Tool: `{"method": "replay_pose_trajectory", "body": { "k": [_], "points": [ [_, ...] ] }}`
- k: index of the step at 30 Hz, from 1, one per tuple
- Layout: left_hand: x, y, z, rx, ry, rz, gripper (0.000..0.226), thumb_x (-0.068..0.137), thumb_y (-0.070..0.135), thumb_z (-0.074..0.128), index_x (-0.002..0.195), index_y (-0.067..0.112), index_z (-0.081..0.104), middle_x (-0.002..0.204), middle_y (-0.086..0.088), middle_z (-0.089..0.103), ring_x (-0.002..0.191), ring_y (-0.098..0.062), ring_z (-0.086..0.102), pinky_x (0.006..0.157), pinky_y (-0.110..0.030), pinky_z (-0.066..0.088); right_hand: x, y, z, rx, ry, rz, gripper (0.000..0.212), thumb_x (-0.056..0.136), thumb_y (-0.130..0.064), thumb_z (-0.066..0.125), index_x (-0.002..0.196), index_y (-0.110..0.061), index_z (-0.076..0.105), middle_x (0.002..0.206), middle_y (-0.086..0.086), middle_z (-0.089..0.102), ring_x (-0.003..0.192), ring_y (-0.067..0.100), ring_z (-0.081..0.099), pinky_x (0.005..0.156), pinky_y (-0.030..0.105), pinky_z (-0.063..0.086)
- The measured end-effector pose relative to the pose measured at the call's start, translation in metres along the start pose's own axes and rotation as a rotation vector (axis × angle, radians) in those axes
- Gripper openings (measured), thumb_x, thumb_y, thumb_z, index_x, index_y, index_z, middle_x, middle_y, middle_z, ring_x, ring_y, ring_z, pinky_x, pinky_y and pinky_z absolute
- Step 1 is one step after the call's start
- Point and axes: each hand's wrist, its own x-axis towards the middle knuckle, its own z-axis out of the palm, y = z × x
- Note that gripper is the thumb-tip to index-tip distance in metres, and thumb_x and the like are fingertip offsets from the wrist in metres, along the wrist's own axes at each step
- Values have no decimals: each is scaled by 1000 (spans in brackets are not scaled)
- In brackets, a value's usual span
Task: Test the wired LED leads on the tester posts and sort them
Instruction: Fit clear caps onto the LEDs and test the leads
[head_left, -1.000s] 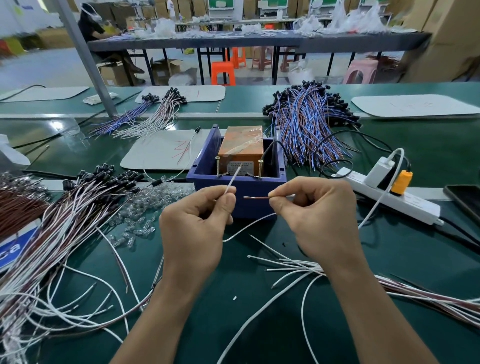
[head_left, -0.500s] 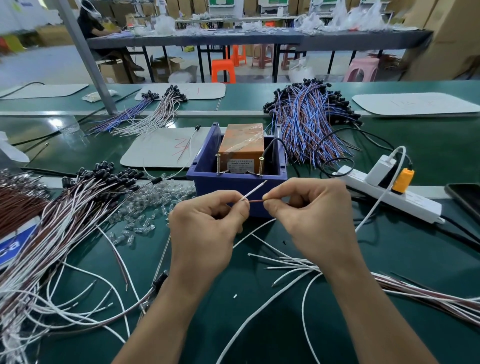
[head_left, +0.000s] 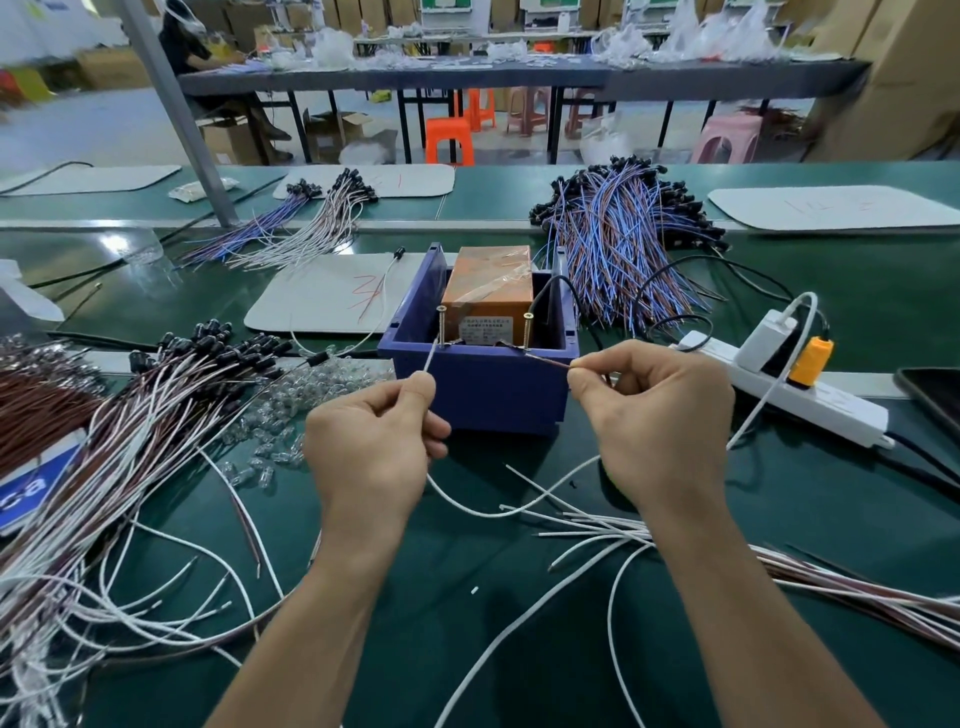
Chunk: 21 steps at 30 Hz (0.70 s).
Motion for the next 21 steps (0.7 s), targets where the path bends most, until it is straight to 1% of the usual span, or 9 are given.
{"method": "replay_pose_trajectory", "body": {
  "k": [2, 4, 6, 9, 13, 15, 17, 19, 21],
  "points": [
    [-1, 0, 2, 50, 30, 7, 29, 92, 22, 75, 64, 18, 76, 52, -4, 68, 36, -14, 59, 40, -19, 44, 2, 1, 6, -34, 32, -9, 23, 78, -24, 82, 64, -36, 69, 48, -4, 53, 42, 12, 40, 47, 22, 33],
    [1, 1, 1, 80, 72, 24, 28, 91, 22, 74, 63, 19, 74, 50, -2, 67, 35, -14, 58, 38, -19, 44, 6, 1, 11, -46, 57, -15, 15, 78, -25, 81, 69, -33, 73, 47, -2, 54, 46, 18, 48, 51, 26, 39],
    [1, 3, 0, 102, 92, 33, 30, 90, 22, 74, 60, 22, 74, 49, -1, 66, 33, -13, 57, 37, -18, 42, 9, 1, 16, -83, 59, -25, 7, 80, -28, 80, 73, -28, 77, 46, -5, 51, 55, 26, 54, 56, 31, 43],
    [1, 5, -1, 111, 103, 47, 29, 90, 24, 74, 61, 26, 75, 48, 0, 65, 32, -12, 54, 35, -18, 39, 8, 3, 23, -122, 42, -27, 6, 81, -28, 80, 77, -25, 79, 46, -9, 48, 66, 36, 56, 63, 39, 48],
    [0, 8, -2, 124, 107, 87, 26, 91, 28, 73, 68, 40, 74, 48, 2, 65, 32, -11, 54, 33, -19, 36, 6, 6, 27, -127, 53, -13, 8, 82, -26, 80, 75, -26, 77, 45, -11, 47, 64, 36, 56, 66, 41, 49],
    [0, 8, -2, 152, 104, 115, 26, 90, 30, 73, 68, 41, 74, 47, 3, 64, 33, -11, 53, 34, -21, 36, 6, 6, 27, -125, 61, -12, 8, 83, -27, 80, 75, -26, 78, 46, -11, 48, 64, 36, 56, 67, 42, 50],
    [-1, 7, -2, 186, 87, 148, 22, 89, 31, 72, 70, 41, 74, 47, 4, 64, 34, -11, 52, 39, -24, 39, 5, 5, 27, -121, 68, -13, 8, 83, -27, 79, 75, -26, 77, 45, -12, 48, 64, 36, 56, 67, 43, 51],
    [-1, 7, -1, 199, 62, 172, 19, 88, 31, 72, 72, 41, 74, 47, 5, 63, 35, -9, 50, 45, -24, 41, 4, 4, 26, -123, 75, -16, 8, 82, -28, 79, 75, -26, 77, 44, -12, 46, 63, 35, 55, 67, 43, 51],
    [-1, 6, 0, 214, 43, 193, 21, 88, 30, 71, 71, 41, 74, 45, 5, 62, 35, -7, 48, 43, -21, 42, 4, 4, 26, -124, 82, -16, 7, 82, -28, 79, 75, -27, 77, 44, -12, 46, 63, 35, 55, 68, 44, 51]
  ]
}}
